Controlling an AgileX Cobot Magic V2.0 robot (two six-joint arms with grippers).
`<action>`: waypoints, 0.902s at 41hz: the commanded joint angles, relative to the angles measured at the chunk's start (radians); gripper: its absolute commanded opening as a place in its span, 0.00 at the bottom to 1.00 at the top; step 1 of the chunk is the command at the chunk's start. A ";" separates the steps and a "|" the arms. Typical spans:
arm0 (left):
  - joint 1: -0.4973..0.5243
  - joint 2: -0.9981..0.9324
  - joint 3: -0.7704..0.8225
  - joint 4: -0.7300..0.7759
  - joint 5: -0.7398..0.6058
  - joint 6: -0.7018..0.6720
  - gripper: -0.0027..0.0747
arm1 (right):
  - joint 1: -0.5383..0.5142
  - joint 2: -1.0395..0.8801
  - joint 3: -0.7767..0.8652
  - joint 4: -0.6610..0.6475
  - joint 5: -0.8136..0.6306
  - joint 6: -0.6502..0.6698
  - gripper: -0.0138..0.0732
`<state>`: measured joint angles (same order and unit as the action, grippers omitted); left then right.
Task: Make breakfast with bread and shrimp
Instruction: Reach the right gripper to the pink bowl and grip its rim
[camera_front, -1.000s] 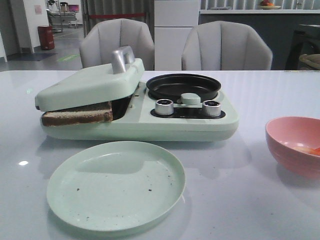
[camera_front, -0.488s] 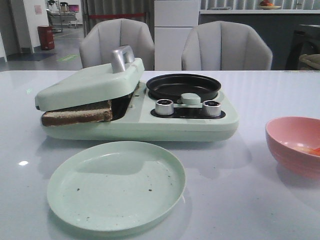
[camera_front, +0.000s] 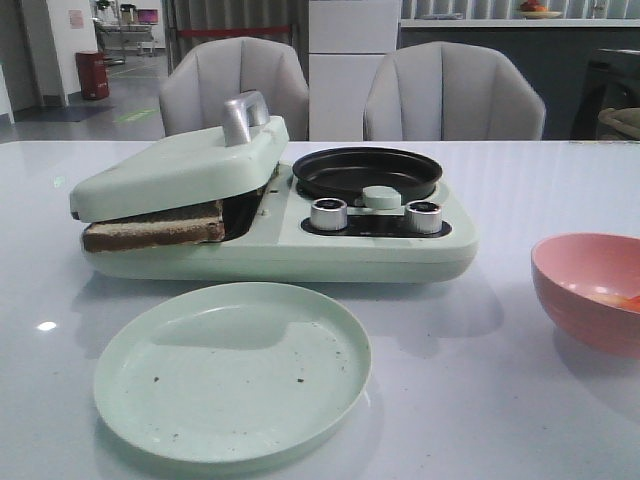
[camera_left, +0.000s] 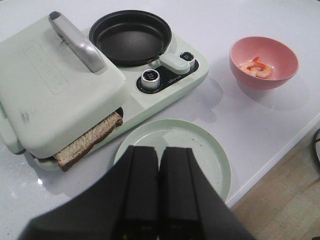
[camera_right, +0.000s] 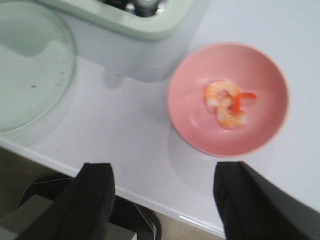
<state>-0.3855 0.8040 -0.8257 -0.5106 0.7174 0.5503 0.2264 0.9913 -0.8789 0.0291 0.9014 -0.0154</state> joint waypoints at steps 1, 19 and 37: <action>-0.009 0.010 -0.026 -0.032 -0.072 -0.001 0.16 | -0.138 0.049 -0.025 -0.005 -0.057 0.006 0.77; -0.009 0.034 -0.025 -0.034 -0.072 -0.001 0.16 | -0.356 0.400 -0.025 0.020 -0.314 0.006 0.77; -0.009 0.034 -0.025 -0.034 -0.072 -0.001 0.16 | -0.353 0.640 -0.025 0.022 -0.450 0.006 0.62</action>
<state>-0.3855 0.8418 -0.8218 -0.5106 0.7146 0.5520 -0.1219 1.6537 -0.8789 0.0488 0.4919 -0.0100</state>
